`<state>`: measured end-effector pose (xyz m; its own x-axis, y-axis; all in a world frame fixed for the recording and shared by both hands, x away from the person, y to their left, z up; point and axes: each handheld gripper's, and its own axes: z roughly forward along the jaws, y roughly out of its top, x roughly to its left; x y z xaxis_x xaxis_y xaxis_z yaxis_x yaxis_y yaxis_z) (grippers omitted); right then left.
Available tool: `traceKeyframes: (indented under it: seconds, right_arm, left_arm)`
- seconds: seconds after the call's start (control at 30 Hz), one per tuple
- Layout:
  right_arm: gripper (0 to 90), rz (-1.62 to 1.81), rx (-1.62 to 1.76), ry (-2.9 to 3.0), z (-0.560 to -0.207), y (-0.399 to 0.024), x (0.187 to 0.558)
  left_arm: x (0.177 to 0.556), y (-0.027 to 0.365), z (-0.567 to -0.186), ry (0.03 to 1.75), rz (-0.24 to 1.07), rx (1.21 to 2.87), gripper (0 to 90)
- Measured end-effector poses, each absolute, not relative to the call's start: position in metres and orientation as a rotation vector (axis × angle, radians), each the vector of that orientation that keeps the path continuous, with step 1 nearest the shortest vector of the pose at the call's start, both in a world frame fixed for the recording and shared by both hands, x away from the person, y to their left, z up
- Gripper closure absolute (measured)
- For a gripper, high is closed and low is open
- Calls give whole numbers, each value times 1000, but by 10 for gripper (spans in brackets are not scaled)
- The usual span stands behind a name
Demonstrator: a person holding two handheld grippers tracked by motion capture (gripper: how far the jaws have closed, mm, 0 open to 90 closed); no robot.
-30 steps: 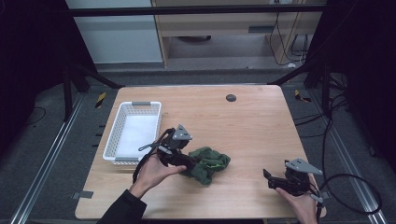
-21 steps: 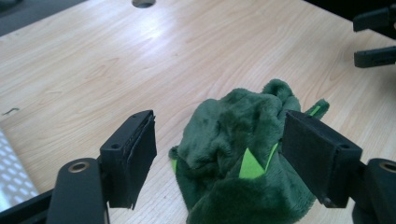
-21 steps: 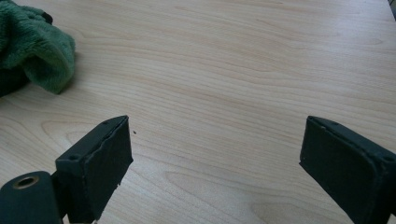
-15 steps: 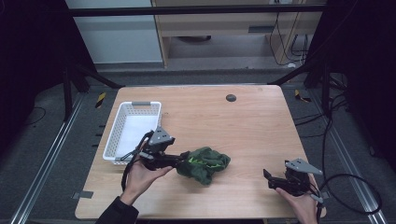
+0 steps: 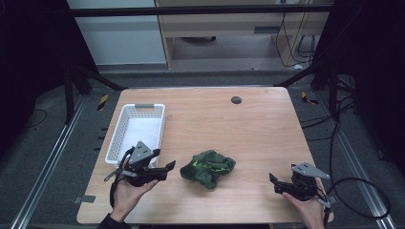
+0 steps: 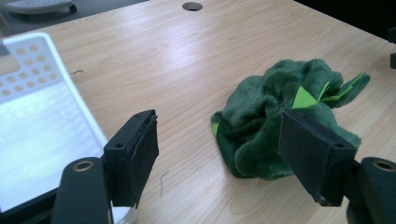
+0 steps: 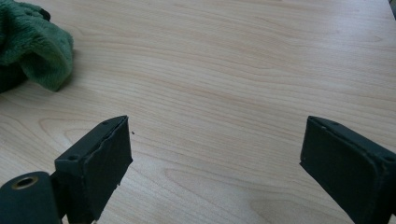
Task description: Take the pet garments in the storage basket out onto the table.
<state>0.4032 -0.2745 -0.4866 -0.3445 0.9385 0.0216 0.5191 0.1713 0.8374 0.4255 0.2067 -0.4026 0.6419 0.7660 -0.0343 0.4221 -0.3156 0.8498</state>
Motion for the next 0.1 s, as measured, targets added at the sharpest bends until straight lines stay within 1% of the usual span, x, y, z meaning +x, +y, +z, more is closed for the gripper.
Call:
traceKeyframes:
  seconds: [0.1]
  right_arm:
    - [86,1067,1370,1941,-487,-274,403]
  left_arm:
    - [422,215,-407,953,483,1948,278]
